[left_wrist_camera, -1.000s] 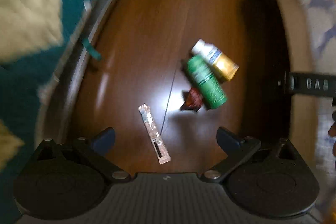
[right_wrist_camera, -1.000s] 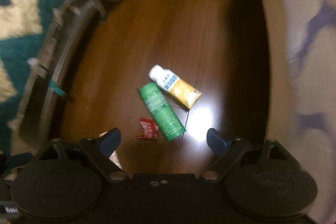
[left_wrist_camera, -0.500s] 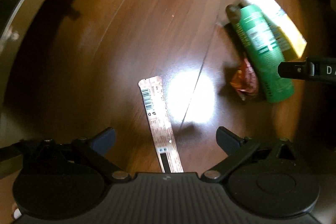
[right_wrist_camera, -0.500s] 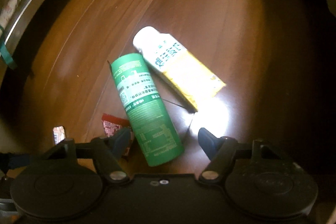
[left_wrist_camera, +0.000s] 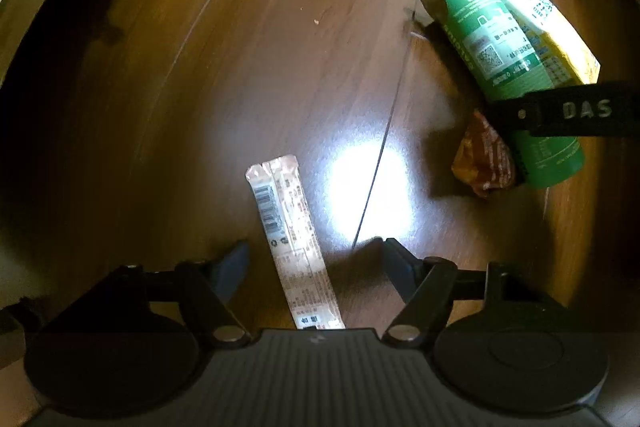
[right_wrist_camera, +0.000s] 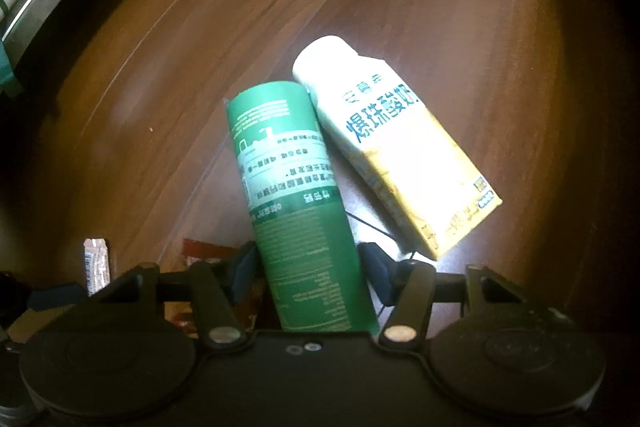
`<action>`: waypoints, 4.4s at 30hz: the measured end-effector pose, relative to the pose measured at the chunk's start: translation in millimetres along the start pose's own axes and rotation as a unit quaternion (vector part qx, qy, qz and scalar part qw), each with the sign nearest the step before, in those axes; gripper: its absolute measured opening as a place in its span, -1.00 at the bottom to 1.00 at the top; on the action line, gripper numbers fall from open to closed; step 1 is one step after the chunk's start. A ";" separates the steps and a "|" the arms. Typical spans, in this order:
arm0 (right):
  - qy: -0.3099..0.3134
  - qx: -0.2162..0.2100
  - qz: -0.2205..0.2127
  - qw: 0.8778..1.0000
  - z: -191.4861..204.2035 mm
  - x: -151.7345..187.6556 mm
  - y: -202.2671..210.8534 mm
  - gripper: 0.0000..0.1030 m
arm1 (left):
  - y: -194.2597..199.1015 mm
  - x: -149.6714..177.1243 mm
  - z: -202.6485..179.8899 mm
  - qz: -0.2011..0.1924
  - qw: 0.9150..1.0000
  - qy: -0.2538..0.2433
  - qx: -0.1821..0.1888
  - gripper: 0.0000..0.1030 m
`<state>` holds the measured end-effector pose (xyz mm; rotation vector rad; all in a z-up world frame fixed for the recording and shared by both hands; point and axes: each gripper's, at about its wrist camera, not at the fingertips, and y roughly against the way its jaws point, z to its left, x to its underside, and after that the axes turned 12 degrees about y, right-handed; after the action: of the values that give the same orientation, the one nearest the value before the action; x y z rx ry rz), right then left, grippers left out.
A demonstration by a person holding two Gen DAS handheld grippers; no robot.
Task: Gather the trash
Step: 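Grasp the white paper strip with the left tool while the right tool grasps the green can, then carry the paper strip and green can with both tools over the wastebasket, then open both tools to drop the paper strip and green can into the wastebasket, then move both tools back down toward the yogurt bottle and red wrapper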
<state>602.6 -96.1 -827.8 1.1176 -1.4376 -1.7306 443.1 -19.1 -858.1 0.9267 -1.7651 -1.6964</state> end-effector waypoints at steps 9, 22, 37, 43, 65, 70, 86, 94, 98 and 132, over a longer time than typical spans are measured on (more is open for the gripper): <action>0.008 0.024 -0.012 1.000 11.3 8.7 16.0 0.00 | 2.1 -7.3 -1.0 -0.020 1.000 0.006 0.006 -0.59; -0.083 0.020 -0.047 0.995 32.2 42.0 120.2 -0.06 | 73.8 -13.2 7.5 -0.046 0.999 -0.013 0.024 -0.63; -0.084 0.005 -0.117 0.990 91.4 13.8 392.4 -0.06 | 343.5 -29.7 29.4 -0.079 0.993 -0.053 0.072 -0.64; -0.060 0.011 -0.164 0.985 115.9 -18.0 519.7 -0.06 | 486.1 -41.5 44.7 -0.109 0.987 -0.056 0.107 -0.64; 0.037 0.001 -0.232 0.972 232.1 -198.5 699.1 -0.06 | 774.9 -181.9 177.9 -0.255 0.949 0.002 0.184 -0.64; 0.057 0.020 -0.197 0.978 264.5 -242.1 669.8 -0.06 | 766.3 -222.6 202.9 -0.240 0.958 -0.012 0.156 -0.64; 0.104 0.080 -0.082 0.988 324.7 -295.9 580.9 -0.05 | 680.9 -276.5 202.1 -0.115 0.983 -0.128 0.071 -0.64; 0.103 0.095 -0.054 0.989 333.8 -298.6 565.2 -0.07 | 651.8 -280.6 199.9 -0.072 0.985 -0.153 0.045 -0.64; 0.103 0.094 -0.047 0.989 337.3 -297.3 565.4 -0.07 | 643.8 -283.2 203.3 -0.052 0.987 -0.147 0.048 -0.64; 0.017 0.027 -0.214 0.976 298.2 -220.5 709.3 0.23 | 771.5 -217.1 185.6 -0.192 0.957 -0.165 0.140 0.38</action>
<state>397.3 76.0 -73.6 1.5692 -1.2937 -1.9549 344.8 252.9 -88.0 1.2318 -2.2016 -1.9635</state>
